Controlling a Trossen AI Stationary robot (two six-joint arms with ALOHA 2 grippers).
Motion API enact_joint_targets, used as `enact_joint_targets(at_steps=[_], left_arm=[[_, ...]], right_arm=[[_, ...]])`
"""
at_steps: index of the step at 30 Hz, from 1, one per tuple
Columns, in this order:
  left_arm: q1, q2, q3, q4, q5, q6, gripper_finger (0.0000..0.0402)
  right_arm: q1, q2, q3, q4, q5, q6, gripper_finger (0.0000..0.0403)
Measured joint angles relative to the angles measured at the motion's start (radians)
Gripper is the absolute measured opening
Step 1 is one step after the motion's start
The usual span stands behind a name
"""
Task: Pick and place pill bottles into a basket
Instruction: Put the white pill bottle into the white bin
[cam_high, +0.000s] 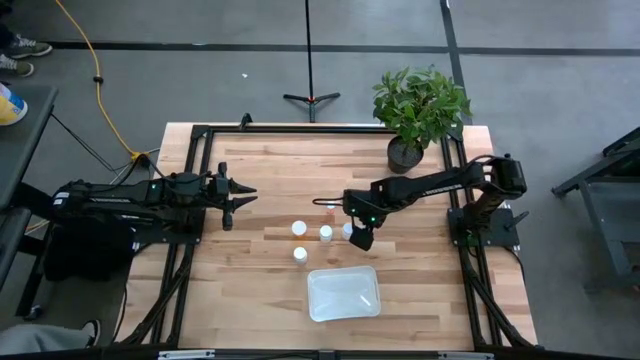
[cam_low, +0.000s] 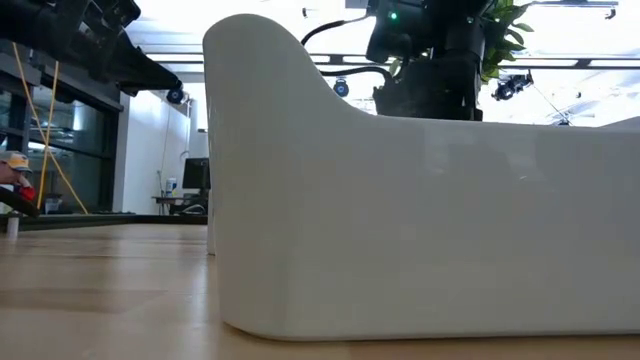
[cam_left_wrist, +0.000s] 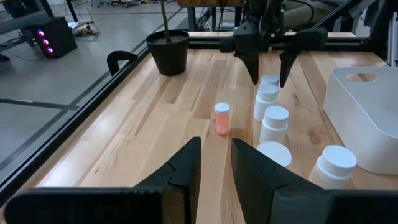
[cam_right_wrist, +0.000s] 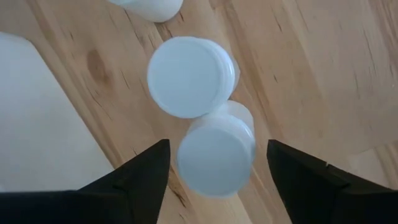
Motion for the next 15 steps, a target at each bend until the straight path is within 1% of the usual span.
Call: enact_joint_targets(at_steps=[10,11,15], left_arm=[[0.000,0.000,0.000,0.000,0.000,0.000,0.0124],[0.000,0.000,0.000,0.000,0.000,0.000,0.0124],[0.000,0.000,0.000,0.000,0.000,0.000,0.0124]], right_arm=[[0.000,-0.002,0.000,0.001,-0.022,0.000,0.0153],[0.000,-0.002,0.000,0.001,-0.028,0.000,0.0148],[0.002,-0.002,0.000,0.003,-0.032,0.000,0.0147]])
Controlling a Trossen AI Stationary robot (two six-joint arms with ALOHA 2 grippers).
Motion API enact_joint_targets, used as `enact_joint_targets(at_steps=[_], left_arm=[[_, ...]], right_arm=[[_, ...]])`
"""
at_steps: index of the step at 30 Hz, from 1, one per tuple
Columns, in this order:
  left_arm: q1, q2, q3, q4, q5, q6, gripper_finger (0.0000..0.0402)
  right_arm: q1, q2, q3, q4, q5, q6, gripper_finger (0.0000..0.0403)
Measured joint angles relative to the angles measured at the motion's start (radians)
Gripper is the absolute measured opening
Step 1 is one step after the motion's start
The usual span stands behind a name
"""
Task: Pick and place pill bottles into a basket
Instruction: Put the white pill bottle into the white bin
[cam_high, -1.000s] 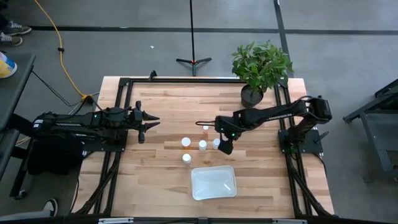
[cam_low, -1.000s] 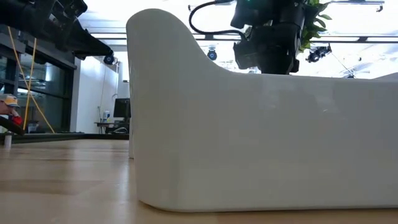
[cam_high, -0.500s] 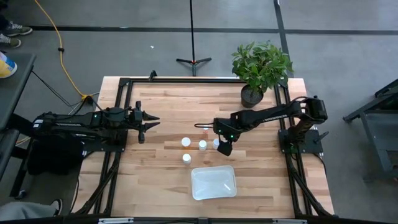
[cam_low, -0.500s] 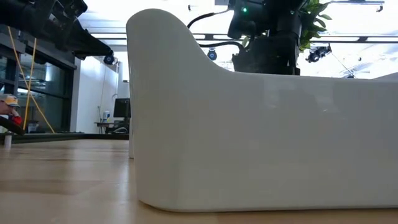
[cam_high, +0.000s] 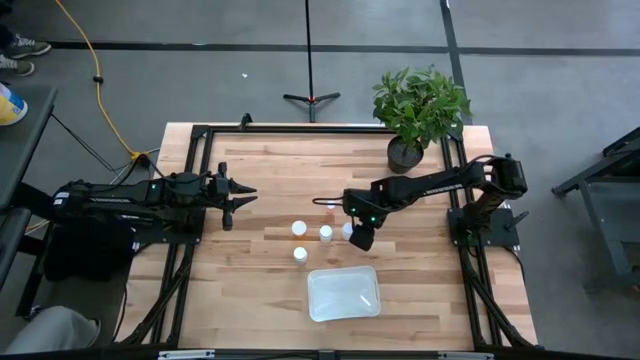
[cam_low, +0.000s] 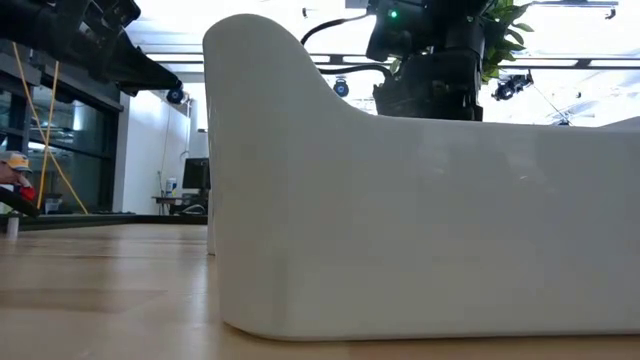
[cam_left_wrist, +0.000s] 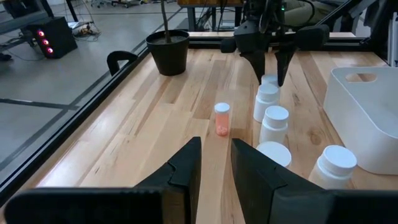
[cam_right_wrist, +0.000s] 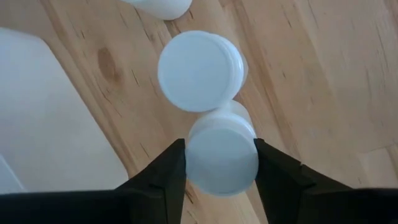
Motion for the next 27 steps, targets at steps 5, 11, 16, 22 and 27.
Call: enact_joint_targets(at_steps=[5,11,16,22,27], left_arm=[[0.000,0.000,0.000,0.000,0.000,0.000,0.0124],[0.000,0.000,0.000,0.000,0.000,0.001,0.0124],[0.000,0.000,0.000,0.000,0.000,0.001,0.0124],[0.000,0.000,0.000,0.000,0.000,0.001,0.0124],[0.000,0.000,0.000,0.000,0.000,0.001,0.0124]], right_arm=[[0.001,-0.002,0.003,-0.010,-0.001,0.007,0.0150],[0.001,-0.002,0.074,-0.077,0.011,-0.003,0.0148],[0.010,-0.003,0.181,-0.176,0.015,-0.001,0.0148],[0.065,-0.003,0.348,-0.277,0.026,0.039,0.0148],[0.139,-0.003,0.458,-0.280,0.076,0.126,0.0148]])
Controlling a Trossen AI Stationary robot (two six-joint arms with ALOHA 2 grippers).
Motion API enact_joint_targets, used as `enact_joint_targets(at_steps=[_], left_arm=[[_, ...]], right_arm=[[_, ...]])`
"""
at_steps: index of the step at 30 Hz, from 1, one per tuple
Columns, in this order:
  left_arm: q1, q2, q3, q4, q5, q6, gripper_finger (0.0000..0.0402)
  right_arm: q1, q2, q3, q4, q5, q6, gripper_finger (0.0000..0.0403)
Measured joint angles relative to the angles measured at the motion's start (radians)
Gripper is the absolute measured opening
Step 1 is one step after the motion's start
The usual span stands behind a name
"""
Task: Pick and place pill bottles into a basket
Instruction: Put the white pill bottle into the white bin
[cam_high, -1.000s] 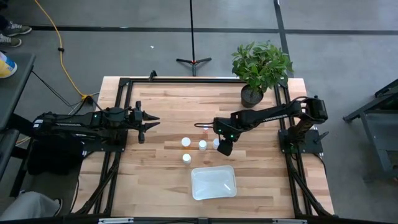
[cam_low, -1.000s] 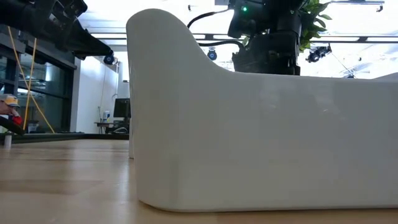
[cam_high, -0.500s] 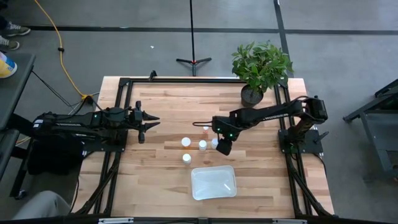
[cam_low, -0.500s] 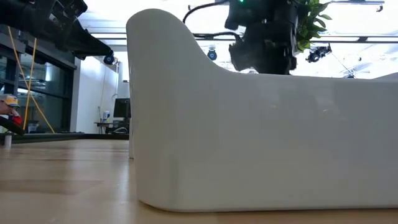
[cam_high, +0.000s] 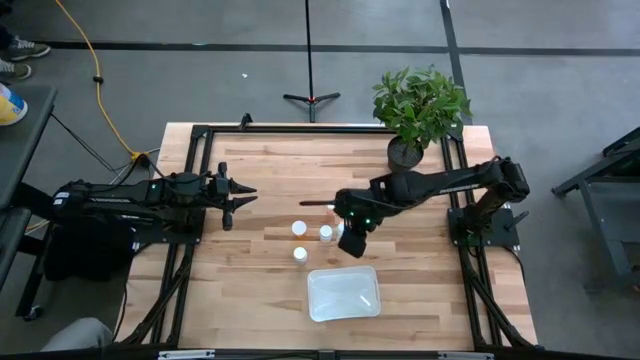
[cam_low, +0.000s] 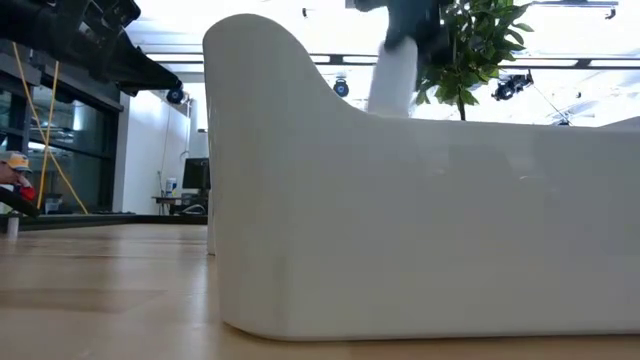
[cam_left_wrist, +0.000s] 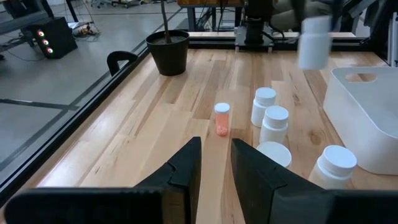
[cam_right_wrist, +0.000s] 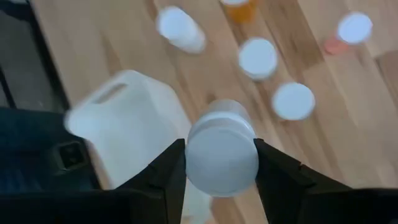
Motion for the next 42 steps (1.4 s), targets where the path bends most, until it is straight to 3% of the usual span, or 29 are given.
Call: enact_joint_targets(at_steps=[11,20,30,42], left_arm=[[0.000,0.000,0.000,0.000,0.000,0.000,0.0124],[0.000,0.000,0.000,0.000,0.000,-0.023,0.0124],[0.000,0.000,0.000,-0.001,0.000,-0.023,0.0124],[0.000,0.000,0.000,-0.008,0.000,-0.026,0.0124]], right_arm=[[0.216,0.008,0.061,0.039,0.107,0.191,0.0148],[0.336,0.097,0.061,0.020,0.140,0.311,0.0148],[0.350,0.238,0.061,-0.011,0.081,0.390,0.0148],[0.310,0.245,0.061,-0.059,0.142,0.438,0.0148]])
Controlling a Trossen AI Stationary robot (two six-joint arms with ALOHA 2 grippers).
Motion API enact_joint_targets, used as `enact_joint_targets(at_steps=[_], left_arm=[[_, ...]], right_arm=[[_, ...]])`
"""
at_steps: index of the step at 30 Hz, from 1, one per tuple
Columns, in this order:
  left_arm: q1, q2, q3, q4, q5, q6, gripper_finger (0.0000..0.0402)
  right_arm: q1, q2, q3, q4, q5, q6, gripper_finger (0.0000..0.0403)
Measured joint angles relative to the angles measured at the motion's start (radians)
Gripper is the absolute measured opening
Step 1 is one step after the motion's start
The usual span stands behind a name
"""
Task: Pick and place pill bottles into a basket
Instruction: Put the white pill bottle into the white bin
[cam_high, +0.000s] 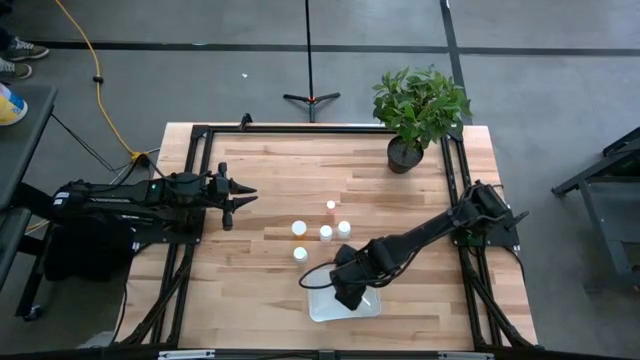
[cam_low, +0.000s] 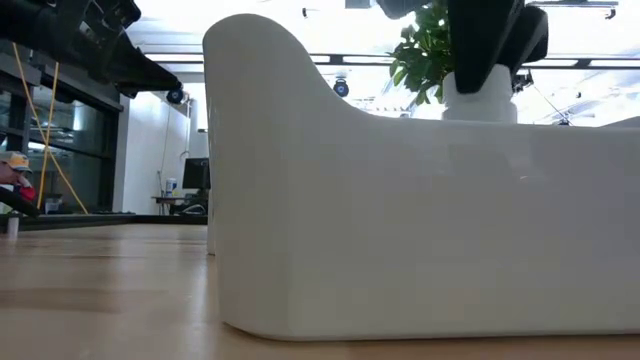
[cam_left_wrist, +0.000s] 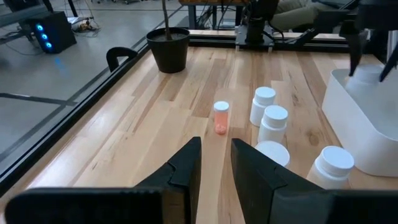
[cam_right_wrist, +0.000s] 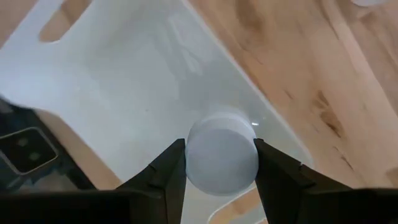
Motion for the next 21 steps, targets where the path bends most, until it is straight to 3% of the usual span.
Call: enact_joint_targets(at_steps=[21], left_arm=[[0.000,0.000,0.000,0.000,0.000,0.000,0.0124]], right_arm=[[0.009,0.000,-0.015,0.006,0.016,0.074,0.0156]])
